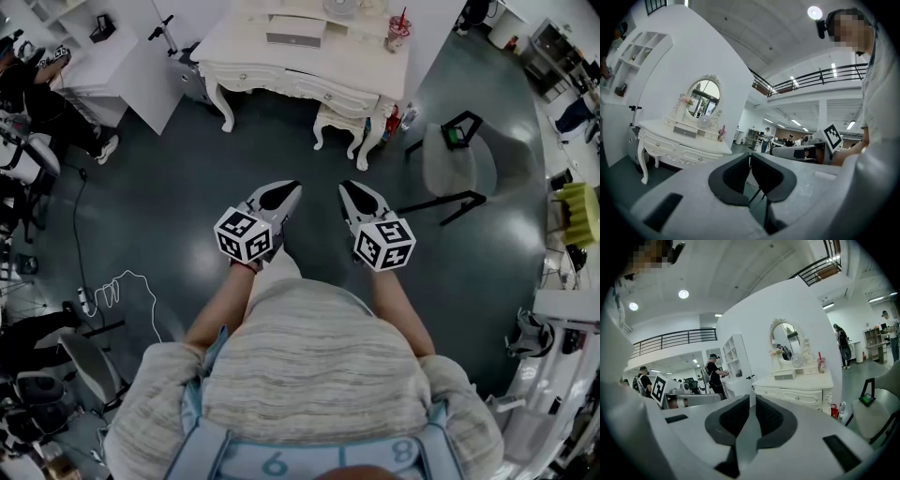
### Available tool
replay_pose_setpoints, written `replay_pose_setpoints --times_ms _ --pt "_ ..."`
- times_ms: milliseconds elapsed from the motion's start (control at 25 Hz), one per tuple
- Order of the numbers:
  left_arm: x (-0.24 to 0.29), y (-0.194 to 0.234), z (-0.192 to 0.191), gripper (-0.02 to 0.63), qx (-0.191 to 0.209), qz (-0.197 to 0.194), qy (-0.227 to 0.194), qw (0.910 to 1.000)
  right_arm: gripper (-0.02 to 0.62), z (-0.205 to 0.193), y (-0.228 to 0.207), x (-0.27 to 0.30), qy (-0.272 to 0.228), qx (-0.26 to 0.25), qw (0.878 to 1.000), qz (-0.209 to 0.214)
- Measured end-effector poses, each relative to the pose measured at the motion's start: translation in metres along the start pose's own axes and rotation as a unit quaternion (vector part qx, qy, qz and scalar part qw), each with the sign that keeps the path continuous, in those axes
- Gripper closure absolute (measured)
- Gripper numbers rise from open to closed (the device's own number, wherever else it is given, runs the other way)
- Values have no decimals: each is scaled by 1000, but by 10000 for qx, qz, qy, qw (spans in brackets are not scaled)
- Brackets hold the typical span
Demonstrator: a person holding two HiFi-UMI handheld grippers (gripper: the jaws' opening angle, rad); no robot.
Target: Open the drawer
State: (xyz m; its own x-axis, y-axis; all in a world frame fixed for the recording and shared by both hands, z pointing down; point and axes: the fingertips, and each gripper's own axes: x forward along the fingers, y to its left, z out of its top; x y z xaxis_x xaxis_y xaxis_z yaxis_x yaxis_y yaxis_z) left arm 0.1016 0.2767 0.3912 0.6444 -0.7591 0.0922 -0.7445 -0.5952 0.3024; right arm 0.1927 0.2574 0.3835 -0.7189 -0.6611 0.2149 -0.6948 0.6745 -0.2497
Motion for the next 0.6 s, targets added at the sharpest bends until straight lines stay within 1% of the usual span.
replay_pose_setpoints --times_ms 240,440,600 --pt "20 37 8 578 -50 -64 7 10000 584 6 -18 36 55 40 9999 -128" --pt "42 90 24 578 -137 -85 -11 9999 584 15 -34 85 112 80 9997 -195" --pt "62 131 43 578 -119 -174 -28 9998 584 25 -46 129 155 143 9995 -249"
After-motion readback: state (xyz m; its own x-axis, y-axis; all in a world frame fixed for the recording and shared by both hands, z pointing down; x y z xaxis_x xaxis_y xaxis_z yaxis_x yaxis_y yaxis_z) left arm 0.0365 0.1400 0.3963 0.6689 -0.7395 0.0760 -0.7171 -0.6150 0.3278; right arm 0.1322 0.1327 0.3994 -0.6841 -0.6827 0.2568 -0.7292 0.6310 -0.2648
